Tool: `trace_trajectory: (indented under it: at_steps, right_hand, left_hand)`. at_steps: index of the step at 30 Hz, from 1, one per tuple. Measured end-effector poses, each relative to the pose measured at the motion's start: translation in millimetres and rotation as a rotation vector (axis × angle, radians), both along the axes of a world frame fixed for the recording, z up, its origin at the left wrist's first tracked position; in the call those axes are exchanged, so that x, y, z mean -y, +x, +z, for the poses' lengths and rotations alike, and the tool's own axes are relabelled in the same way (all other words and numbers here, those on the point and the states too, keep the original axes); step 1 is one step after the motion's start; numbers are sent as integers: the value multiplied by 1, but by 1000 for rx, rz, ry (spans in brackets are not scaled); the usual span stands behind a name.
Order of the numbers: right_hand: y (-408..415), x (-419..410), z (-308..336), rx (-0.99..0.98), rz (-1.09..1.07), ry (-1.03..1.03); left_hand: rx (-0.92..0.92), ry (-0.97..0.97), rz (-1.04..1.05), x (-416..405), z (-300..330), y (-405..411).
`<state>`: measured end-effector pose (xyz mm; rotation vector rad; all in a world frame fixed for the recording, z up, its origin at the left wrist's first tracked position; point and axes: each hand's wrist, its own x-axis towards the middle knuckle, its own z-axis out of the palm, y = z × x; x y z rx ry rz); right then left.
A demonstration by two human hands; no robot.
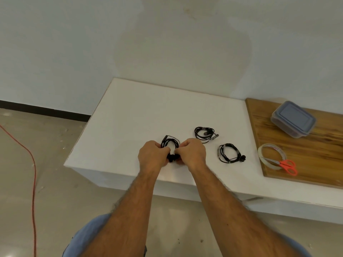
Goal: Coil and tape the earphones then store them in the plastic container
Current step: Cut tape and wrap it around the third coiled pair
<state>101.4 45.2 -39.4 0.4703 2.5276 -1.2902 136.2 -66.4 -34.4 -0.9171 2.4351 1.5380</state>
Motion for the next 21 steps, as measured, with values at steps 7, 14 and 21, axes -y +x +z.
trace_trajectory:
  at_steps: [7, 14, 21]
  right_hand:
    - [4, -1, 0, 15, -71, -94]
    - [4, 3, -9, 39, -246, -333]
    - [2, 2, -12, 44, -281, -378]
  left_hand:
    - [-24, 196, 123, 2, -5, 0]
    - [-45, 381, 215, 3, -10, -1]
    - [-79, 467, 248, 3, -12, -1]
